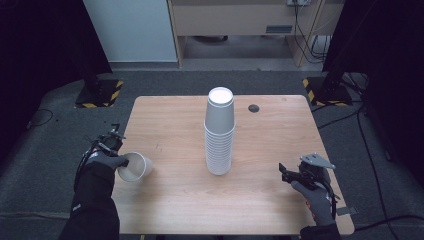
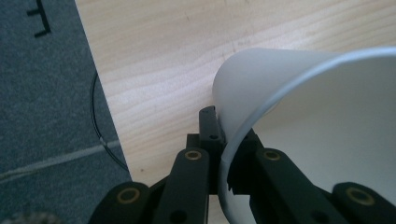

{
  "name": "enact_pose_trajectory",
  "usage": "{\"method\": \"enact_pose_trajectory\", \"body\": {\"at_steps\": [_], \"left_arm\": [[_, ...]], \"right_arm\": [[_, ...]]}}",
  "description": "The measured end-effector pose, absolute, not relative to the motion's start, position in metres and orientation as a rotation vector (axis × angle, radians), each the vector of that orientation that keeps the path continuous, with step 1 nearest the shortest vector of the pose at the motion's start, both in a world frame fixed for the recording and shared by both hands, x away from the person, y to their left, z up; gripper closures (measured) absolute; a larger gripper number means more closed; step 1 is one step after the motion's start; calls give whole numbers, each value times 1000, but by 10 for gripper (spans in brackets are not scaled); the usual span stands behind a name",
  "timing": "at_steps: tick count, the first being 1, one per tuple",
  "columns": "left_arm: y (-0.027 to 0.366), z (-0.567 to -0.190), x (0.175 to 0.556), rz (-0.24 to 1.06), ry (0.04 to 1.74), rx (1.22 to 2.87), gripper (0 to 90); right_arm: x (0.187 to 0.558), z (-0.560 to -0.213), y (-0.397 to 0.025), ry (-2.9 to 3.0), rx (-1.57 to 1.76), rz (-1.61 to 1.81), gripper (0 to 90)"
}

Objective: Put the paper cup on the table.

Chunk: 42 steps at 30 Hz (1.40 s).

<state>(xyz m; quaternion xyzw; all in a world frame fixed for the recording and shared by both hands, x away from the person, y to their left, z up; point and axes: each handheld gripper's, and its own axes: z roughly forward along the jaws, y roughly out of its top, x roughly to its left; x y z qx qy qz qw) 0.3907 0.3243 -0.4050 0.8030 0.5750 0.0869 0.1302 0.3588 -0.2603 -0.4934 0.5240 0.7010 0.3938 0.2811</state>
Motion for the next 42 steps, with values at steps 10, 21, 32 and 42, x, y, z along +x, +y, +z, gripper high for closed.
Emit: {"method": "enact_pose_trajectory", "body": {"at_steps": [10,21,32,42], "left_arm": [[323,-409,391,139,1717,2380,864],[319,-417,393,79,1749,2413,844],[312,-413,392,166,1746,2341,707],[317,-418,373,391,1584,2157,487]], "right_arm": [[359,-493,-260,1880,1403,1057,83],[359,-493,-260,1885,1401,1056,83],[359,-493,-260,1880,1402,1057,82],[359,-493,-262,1870,1410,1060,81]]}}
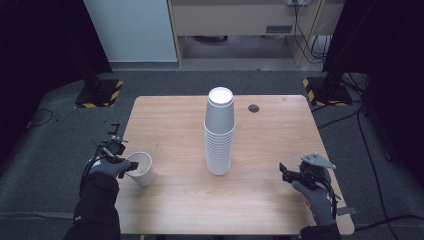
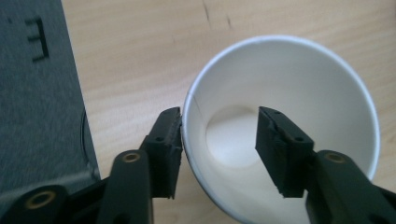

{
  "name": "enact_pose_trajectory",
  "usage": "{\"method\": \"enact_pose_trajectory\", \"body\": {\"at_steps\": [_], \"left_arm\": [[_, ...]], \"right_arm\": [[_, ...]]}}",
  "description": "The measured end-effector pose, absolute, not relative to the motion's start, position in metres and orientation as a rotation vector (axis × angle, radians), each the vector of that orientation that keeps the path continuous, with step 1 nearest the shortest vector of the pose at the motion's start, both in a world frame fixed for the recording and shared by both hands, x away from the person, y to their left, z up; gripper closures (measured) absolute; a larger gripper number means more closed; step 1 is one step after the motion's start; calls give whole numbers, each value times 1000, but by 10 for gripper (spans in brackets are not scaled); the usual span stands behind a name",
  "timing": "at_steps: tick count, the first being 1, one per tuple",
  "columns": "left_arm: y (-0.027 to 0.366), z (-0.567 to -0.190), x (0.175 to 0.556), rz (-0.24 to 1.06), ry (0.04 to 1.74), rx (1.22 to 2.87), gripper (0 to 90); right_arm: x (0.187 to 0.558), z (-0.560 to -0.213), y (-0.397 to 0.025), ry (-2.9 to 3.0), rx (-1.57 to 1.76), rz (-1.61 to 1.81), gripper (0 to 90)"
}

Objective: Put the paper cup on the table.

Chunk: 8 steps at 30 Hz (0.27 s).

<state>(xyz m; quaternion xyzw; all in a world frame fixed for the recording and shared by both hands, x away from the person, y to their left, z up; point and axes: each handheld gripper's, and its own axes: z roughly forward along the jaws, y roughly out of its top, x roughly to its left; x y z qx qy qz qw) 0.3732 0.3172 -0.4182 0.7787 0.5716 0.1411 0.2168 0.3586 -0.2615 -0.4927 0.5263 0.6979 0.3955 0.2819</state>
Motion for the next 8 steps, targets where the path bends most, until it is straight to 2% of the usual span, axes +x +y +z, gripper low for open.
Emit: {"method": "enact_pose_trajectory", "body": {"at_steps": [8], "left_arm": [[319,-424,350,586,1455,1873,398]], "right_arm": [[359,-493,-263,1864,1415,1060,80]]}}
